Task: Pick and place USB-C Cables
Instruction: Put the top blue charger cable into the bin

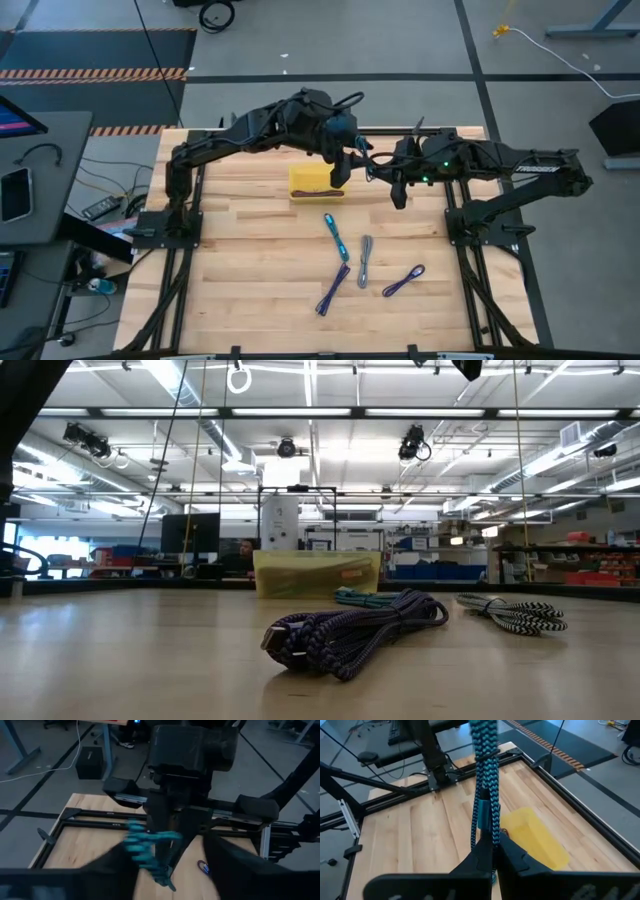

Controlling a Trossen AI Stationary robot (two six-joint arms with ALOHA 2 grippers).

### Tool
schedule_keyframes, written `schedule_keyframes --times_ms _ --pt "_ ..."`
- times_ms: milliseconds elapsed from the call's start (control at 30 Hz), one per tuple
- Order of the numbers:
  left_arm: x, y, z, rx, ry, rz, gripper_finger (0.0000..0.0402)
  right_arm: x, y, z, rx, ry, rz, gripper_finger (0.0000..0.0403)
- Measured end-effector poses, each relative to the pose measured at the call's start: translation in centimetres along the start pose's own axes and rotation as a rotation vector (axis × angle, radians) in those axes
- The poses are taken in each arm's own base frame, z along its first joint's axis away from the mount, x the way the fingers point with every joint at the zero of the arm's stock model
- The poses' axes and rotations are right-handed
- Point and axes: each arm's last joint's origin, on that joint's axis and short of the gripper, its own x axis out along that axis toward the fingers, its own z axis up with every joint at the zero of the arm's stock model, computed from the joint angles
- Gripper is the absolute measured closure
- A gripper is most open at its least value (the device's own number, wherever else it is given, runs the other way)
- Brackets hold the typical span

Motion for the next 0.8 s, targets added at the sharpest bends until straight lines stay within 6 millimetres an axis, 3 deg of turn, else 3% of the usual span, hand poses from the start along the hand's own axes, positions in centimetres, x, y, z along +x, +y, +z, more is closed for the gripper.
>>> schedule_keyframes --times_ms 133,167,467,800 --pt "0.0 0.0 0.0 0.053 -0.001 0.002 0.0354 0.0 0.0 0.0 0.003 -0.001 0.001 0.0396" --pt "0.0 0.0 0.0 0.065 -0.001 0.002 0.0375 0.0 0.0 0.0 0.012 -0.002 0.001 0.0396" --pt "-0.1 0.2 -0.4 0.076 0.046 0.074 0.0389 0.0 0.2 0.0 0.023 0.017 0.064 0.0377" --pt "-0.2 0.3 -0.7 0.087 0.080 0.084 0.0389 -0.2 0.6 1.2 0.019 -0.102 0.125 0.0265"
